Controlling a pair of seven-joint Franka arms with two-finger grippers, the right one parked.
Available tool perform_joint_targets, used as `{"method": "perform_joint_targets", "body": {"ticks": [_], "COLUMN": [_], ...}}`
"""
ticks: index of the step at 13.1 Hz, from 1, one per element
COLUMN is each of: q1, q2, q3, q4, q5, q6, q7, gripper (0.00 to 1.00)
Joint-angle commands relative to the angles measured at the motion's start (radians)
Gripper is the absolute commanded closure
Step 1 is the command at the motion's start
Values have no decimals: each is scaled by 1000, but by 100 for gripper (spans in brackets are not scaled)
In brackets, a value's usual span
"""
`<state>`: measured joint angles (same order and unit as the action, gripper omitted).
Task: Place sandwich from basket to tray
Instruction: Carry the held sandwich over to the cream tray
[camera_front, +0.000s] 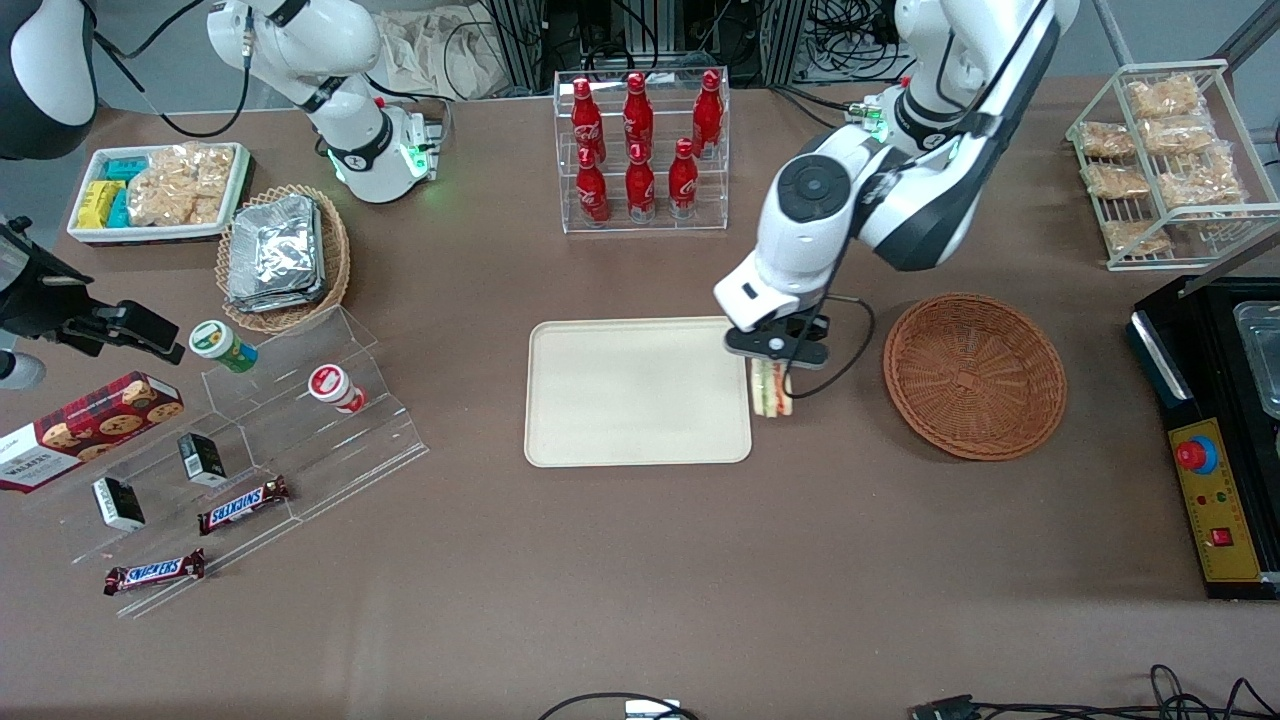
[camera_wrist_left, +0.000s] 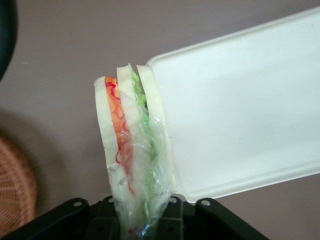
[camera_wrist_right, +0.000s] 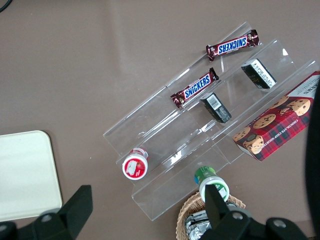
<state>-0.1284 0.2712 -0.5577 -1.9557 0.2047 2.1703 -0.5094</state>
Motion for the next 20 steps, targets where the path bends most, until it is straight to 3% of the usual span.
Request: {"method": "perform_joint_targets", "body": {"ticks": [1, 3, 8, 14, 18, 20], "q1": [-43, -69, -85, -151, -151, -151], "q2": [115, 183, 333, 379, 384, 391], "q3": [2, 4, 1, 4, 4, 5], "q4": [86, 109, 175, 178, 169, 170], "q5": [32, 39, 163, 186, 191, 193], "q6": [0, 22, 28, 56, 52, 52], "q7": [-15, -33, -148, -208, -227, -251], "gripper": [96, 96, 96, 92, 76, 57]}}
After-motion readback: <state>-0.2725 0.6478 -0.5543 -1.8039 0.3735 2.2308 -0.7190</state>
